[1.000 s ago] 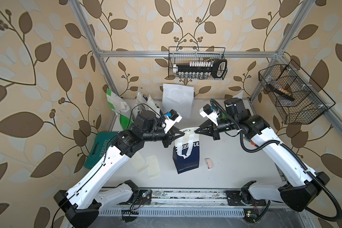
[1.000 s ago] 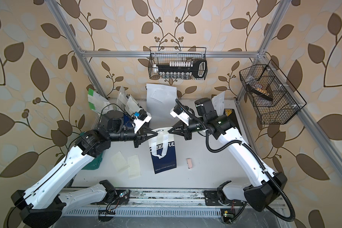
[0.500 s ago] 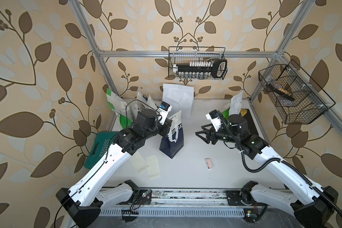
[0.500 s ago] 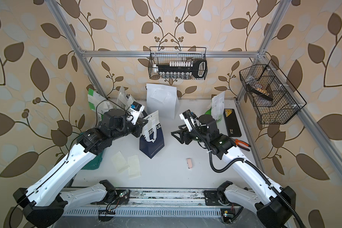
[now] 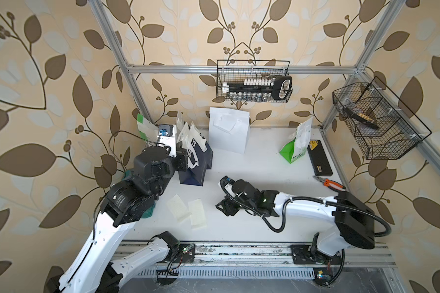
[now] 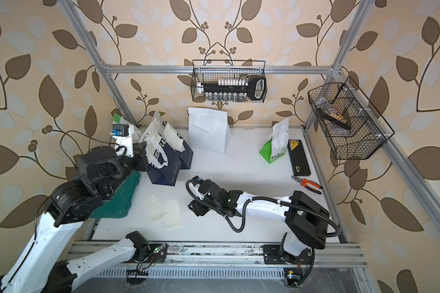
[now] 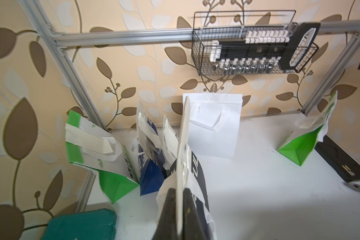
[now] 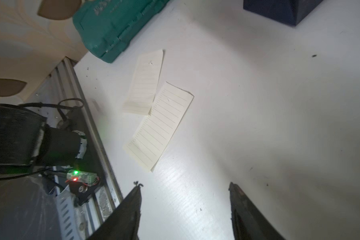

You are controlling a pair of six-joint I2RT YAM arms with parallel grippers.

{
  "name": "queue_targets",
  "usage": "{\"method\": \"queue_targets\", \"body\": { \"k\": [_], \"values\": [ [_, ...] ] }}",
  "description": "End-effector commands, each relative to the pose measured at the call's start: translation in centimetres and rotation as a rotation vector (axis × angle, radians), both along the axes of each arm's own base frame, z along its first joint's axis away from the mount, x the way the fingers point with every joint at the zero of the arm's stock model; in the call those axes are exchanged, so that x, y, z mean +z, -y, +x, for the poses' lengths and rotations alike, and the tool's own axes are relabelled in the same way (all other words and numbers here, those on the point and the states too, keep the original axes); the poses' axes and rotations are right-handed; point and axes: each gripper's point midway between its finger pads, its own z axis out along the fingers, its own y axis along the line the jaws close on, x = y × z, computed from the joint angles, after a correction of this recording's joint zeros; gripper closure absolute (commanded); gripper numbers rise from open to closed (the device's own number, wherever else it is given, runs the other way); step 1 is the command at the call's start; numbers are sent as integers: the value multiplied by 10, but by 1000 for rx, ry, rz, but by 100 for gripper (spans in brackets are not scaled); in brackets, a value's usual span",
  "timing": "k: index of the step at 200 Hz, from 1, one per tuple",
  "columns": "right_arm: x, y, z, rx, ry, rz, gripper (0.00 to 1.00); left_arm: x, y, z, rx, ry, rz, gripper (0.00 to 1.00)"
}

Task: Staple the receipts to the bags
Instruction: Pick up the receipt from the center of the board.

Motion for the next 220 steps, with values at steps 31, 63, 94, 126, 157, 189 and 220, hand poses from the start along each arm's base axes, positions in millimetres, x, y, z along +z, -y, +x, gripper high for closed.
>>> {"method": "queue_targets", "body": {
  "k": [31, 63, 94, 126, 157, 189, 220],
  "values": [
    [-27, -67, 24, -72, 59, -35, 35, 44, -49, -21, 187, 123, 55, 100],
    [-40, -89, 35, -56, 92, -91, 40, 52, -51, -30, 164, 143, 40, 100],
    [-61, -97, 44, -44, 124, -192, 42, 55, -50, -33, 144, 149, 35, 100],
    [-90, -101, 36, 0, 122, -297, 45, 56, -50, -35, 133, 150, 37, 100],
    [-119, -94, 21, 44, 132, -423, 57, 55, -50, -37, 130, 151, 40, 100],
    [-145, -76, 11, 30, 93, -487, 91, 57, -50, -39, 116, 154, 33, 100],
    [-114, -73, 23, -8, 170, -427, 100, 53, -43, -40, 72, 142, 43, 100]
  ]
}}
